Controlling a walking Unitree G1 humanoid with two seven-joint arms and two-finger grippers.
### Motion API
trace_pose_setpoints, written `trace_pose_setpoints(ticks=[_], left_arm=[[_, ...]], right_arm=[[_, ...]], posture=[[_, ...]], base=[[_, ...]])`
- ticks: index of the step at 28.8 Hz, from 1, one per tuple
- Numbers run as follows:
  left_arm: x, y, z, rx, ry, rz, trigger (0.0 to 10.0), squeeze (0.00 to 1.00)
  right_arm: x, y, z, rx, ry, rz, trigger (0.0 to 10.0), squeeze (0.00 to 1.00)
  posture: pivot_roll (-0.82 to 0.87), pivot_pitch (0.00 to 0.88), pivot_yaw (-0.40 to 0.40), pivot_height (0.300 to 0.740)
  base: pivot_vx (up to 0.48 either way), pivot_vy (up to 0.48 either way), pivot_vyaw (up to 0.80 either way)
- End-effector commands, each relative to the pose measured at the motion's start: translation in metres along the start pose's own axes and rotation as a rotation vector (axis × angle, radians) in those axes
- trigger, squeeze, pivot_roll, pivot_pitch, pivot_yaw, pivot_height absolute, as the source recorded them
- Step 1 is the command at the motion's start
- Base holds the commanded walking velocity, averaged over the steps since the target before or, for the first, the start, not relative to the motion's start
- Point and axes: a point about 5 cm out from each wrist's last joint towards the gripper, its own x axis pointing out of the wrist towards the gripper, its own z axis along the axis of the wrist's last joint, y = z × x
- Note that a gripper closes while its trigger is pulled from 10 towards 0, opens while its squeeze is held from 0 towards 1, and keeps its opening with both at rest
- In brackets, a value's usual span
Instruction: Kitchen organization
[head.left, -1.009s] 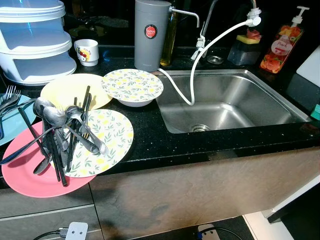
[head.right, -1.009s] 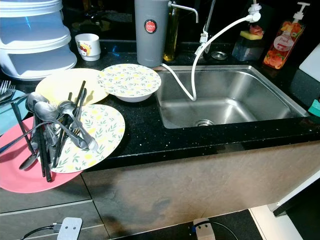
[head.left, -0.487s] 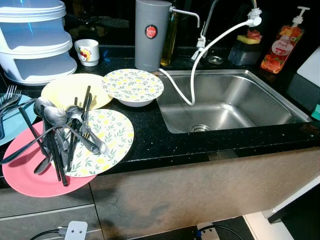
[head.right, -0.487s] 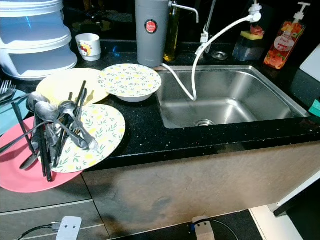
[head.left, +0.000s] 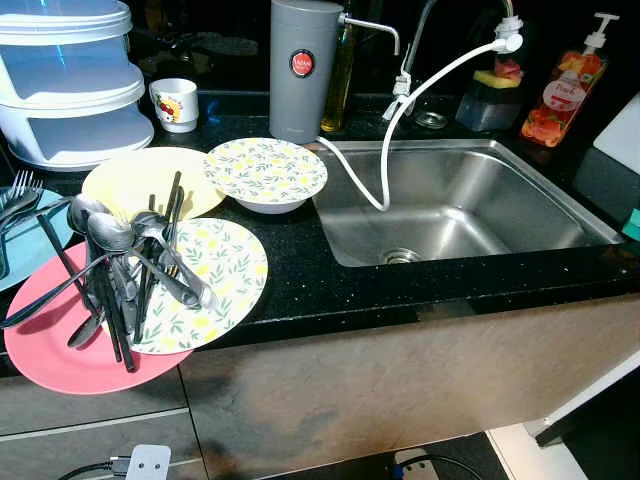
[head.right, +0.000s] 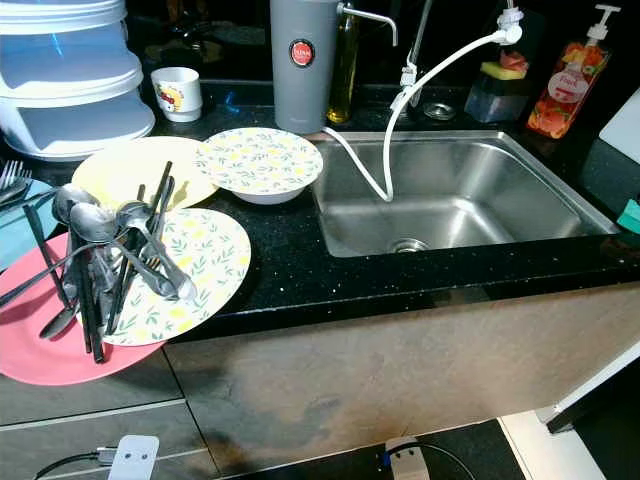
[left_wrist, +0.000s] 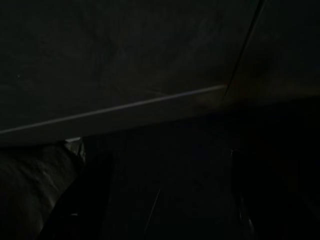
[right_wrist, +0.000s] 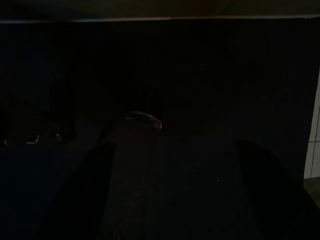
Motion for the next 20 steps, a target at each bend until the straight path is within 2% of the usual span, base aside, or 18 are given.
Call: trace_pose_setpoints(ticks=[1,6,20], left_arm=[[-0.0031,-0.0051,-0.0072,-0.007,0.021,-0.014,10.0,0.00],[-0.0020,-0.0088,-0.0019,-0.042,-0.003,-0.036,10.0,0.00],[-0.0041,-0.0092,-0.0047,-0.043,-0.008,-0.089,10.0,0.00]], right_arm=[[-0.0010,-0.0007,-0.0073,0.006,0.024,-0.005,10.0,0.00],[-0.0008,-0.0004,-0.0061,0.005,0.022,-0.002,10.0,0.00],[-0.0011,0.0013,-0.0084,0.007,0.028,0.001,10.0,0.00]], posture=[[0.07,0.127,-0.060,0.740],[0.07,0.142,-0.065,0.740],[0.07,0.145,-0.064,0.740]], base=[[0.000,0.000,0.00],[0.000,0.000,0.00],[0.000,0.000,0.00]])
